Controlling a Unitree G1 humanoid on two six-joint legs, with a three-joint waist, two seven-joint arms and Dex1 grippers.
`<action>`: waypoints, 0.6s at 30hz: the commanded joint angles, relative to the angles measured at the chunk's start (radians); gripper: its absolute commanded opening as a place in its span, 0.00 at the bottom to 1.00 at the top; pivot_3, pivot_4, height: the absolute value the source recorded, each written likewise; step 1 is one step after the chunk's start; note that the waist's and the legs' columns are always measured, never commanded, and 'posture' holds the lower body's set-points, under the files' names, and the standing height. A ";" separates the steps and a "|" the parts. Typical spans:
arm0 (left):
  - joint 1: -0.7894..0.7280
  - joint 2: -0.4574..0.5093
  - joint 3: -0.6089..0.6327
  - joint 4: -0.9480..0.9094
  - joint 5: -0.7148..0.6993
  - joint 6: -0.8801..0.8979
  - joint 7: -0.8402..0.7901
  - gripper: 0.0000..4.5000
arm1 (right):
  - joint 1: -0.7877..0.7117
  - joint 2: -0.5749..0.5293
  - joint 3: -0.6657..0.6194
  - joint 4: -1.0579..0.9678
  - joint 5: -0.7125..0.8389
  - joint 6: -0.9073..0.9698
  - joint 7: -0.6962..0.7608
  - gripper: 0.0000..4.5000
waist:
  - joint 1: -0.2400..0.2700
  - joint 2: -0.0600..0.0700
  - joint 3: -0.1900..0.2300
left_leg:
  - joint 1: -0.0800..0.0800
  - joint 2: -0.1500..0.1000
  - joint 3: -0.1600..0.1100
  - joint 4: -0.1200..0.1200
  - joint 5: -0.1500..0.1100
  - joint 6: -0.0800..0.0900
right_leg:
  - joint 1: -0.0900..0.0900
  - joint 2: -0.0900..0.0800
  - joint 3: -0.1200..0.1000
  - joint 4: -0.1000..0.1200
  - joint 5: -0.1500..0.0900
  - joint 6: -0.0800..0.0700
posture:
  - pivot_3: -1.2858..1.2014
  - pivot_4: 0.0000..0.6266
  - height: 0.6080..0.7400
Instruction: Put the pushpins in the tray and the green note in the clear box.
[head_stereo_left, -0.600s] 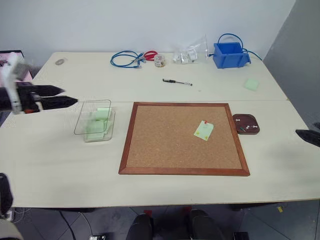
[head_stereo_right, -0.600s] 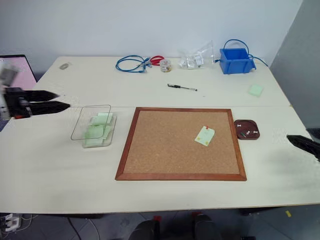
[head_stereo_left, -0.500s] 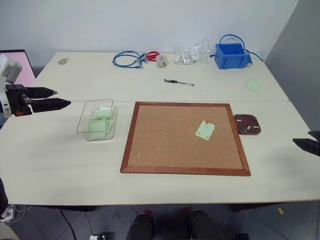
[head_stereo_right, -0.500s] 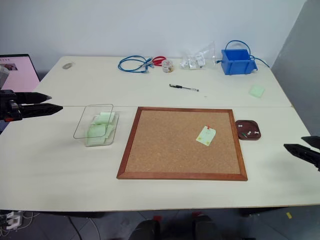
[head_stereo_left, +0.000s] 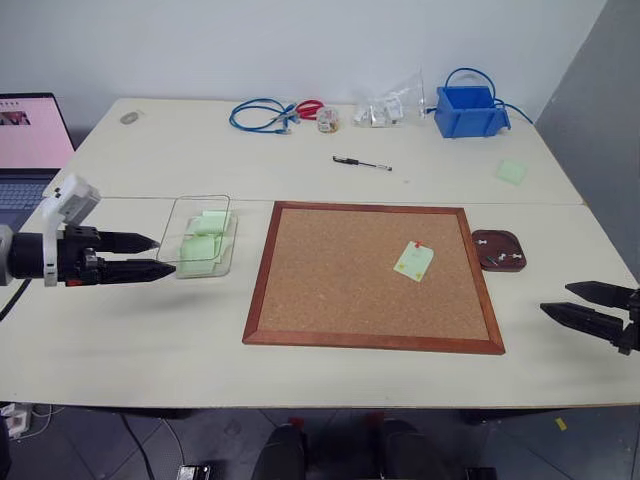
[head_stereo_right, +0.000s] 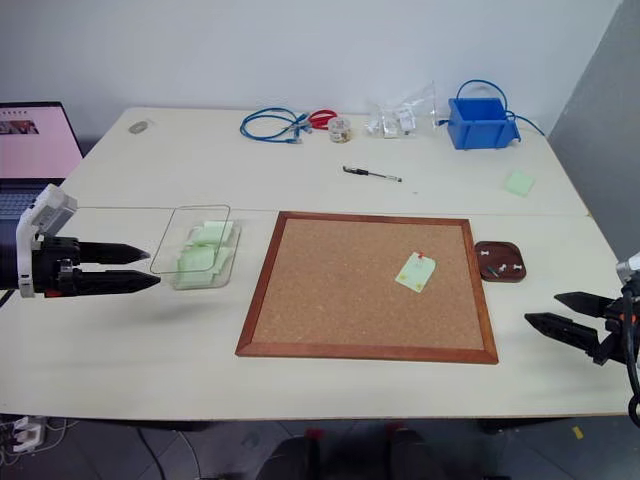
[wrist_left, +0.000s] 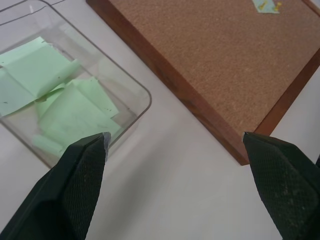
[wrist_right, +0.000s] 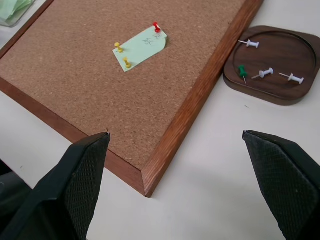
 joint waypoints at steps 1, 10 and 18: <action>-0.039 0.015 0.026 -0.005 -0.002 -0.012 0.015 0.99 | 0.026 -0.009 -0.043 -0.011 -0.032 -0.034 0.020 1.00 | 0.001 0.000 0.000 | 0.000 0.000 0.000 0.000 0.000 0.000 | 0.000 0.000 0.000 0.000 0.000 0.000 | 0.52 0.24 1.00; -0.166 0.018 0.000 0.099 0.045 -0.060 0.035 0.99 | -0.008 -0.012 -0.113 -0.021 0.003 -0.002 0.013 1.00 | -0.002 0.000 0.000 | 0.000 0.000 0.000 0.001 0.000 0.000 | 0.000 0.001 0.000 0.002 0.000 0.000 | 0.52 0.24 1.00; -0.193 -0.067 -0.007 0.025 0.036 -0.038 0.092 0.99 | -0.048 0.047 -0.059 -0.069 0.009 -0.013 -0.065 1.00 | -0.001 0.000 0.000 | 0.000 0.000 0.000 0.002 0.000 0.000 | -0.001 0.000 0.000 0.004 0.000 0.000 | 0.52 0.24 1.00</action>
